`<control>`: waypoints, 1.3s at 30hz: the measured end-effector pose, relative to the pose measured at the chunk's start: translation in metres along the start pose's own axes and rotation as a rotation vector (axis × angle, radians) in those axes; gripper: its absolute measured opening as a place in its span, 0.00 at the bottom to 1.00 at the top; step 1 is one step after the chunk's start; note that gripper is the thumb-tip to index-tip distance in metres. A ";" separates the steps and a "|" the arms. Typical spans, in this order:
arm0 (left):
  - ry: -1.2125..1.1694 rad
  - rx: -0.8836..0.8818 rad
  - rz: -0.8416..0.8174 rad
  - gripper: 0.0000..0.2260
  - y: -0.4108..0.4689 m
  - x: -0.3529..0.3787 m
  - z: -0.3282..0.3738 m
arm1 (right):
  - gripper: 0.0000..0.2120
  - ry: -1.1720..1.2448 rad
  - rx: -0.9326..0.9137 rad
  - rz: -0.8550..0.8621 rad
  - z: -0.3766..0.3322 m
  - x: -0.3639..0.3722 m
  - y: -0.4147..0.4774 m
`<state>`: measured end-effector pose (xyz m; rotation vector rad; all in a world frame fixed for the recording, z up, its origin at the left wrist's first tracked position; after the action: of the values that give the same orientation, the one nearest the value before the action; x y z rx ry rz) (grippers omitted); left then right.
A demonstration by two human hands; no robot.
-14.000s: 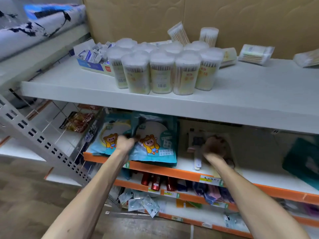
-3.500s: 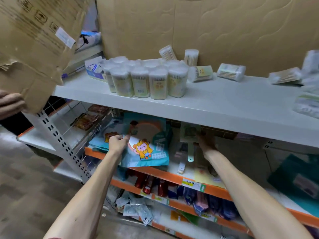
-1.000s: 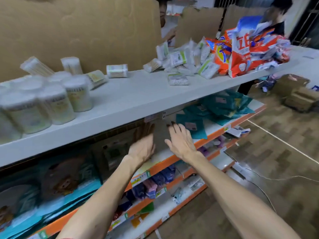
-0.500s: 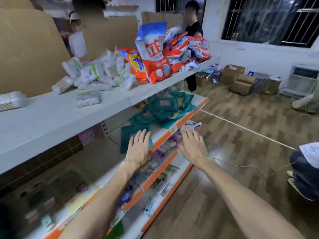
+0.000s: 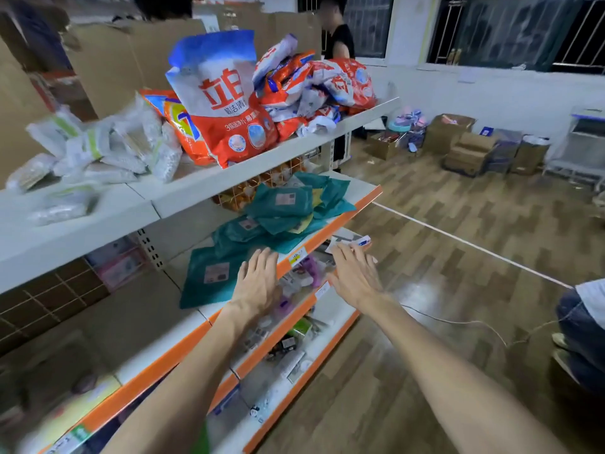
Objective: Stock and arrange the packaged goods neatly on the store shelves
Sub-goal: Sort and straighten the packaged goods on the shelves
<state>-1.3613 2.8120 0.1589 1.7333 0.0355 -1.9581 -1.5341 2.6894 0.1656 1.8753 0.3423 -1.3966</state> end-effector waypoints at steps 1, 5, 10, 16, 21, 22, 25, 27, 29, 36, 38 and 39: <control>0.002 -0.001 -0.004 0.31 0.004 0.001 0.001 | 0.29 0.017 -0.011 0.005 -0.001 0.002 0.005; -0.004 -0.032 -0.013 0.30 0.022 0.016 -0.001 | 0.28 0.074 -0.058 -0.005 -0.006 0.017 0.021; -0.005 -0.065 -0.044 0.31 0.057 0.053 -0.004 | 0.28 0.080 -0.113 -0.050 0.004 0.049 0.047; -0.034 -0.122 -0.013 0.31 0.127 0.094 -0.008 | 0.25 0.021 -0.160 -0.094 0.035 0.079 0.121; -0.017 -0.212 -0.032 0.29 0.171 0.106 -0.023 | 0.26 -0.013 -0.228 -0.088 0.040 0.100 0.186; -0.013 -0.238 -0.034 0.28 0.177 0.109 -0.029 | 0.26 -0.011 -0.242 -0.087 0.037 0.105 0.196; 0.005 -0.279 -0.028 0.31 0.182 0.116 -0.050 | 0.27 0.003 -0.287 -0.103 0.025 0.123 0.219; 0.029 -0.279 -0.031 0.32 0.179 0.123 -0.071 | 0.26 0.014 -0.324 -0.112 0.014 0.136 0.231; 0.029 -0.331 -0.074 0.31 0.173 0.129 -0.094 | 0.26 0.029 -0.341 -0.123 0.001 0.147 0.242; 0.006 -0.494 0.014 0.28 0.152 0.131 -0.125 | 0.25 0.093 -0.456 -0.140 -0.025 0.175 0.263; 0.019 -0.526 0.009 0.28 0.147 0.137 -0.128 | 0.26 0.111 -0.478 -0.166 -0.023 0.185 0.270; 0.023 -0.556 -0.001 0.28 0.145 0.139 -0.129 | 0.26 0.123 -0.485 -0.180 -0.021 0.190 0.274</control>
<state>-1.1919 2.6822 0.0520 1.3807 0.5358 -1.7115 -1.2820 2.4778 0.1088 1.5551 0.8488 -1.1801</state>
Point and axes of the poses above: each hand's wrist, its own y-axis towards the middle knuckle, its own x-axis out of the palm, z = x × y, the point moved 3 cm from there along y, towards the middle knuckle, and after that the axes turned 13 degrees about z, right-handed, at the moved point
